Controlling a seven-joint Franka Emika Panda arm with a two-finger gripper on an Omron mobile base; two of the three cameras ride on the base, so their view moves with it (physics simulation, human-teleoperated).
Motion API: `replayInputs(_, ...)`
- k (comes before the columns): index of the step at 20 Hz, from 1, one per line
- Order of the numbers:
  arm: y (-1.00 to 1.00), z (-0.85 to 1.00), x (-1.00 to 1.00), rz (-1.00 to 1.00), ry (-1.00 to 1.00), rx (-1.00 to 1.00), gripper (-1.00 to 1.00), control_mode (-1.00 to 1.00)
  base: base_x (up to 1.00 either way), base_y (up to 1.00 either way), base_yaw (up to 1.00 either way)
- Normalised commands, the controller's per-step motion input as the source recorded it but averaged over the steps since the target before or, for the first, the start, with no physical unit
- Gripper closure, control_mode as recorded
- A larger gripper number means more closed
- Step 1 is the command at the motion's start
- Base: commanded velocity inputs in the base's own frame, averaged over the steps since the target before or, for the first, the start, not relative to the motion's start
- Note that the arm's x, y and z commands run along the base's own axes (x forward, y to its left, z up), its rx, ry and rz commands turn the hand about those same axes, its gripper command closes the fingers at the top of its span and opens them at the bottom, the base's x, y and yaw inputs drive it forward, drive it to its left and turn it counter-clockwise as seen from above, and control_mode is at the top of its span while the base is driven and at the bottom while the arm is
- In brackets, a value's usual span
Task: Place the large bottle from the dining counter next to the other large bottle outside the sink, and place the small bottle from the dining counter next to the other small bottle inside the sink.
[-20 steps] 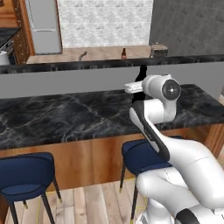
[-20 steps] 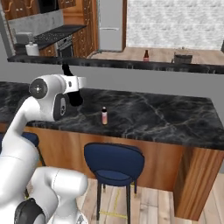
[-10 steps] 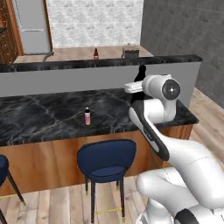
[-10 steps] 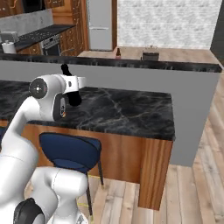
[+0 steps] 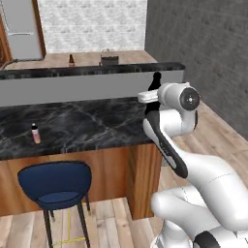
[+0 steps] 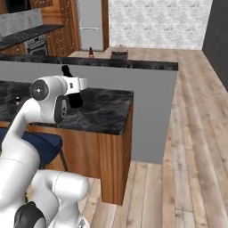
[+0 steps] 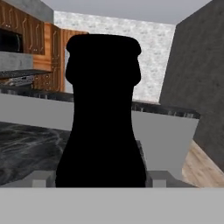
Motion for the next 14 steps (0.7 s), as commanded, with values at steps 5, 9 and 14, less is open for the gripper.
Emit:
replayInputs(5, 0.00, 0.00, 0.00, 0.00, 0.00, 0.00, 1.00, 1.00, -0.19, -1.00, 0.01)
replayInputs(9, 0.00, 0.00, 0.00, 0.00, 0.00, 0.00, 1.00, 1.00, -0.17, -1.00, 0.01)
replayInputs(14, 0.00, 0.00, 0.00, 0.00, 0.00, 0.00, 1.00, 1.00, -0.15, -1.00, 0.00)
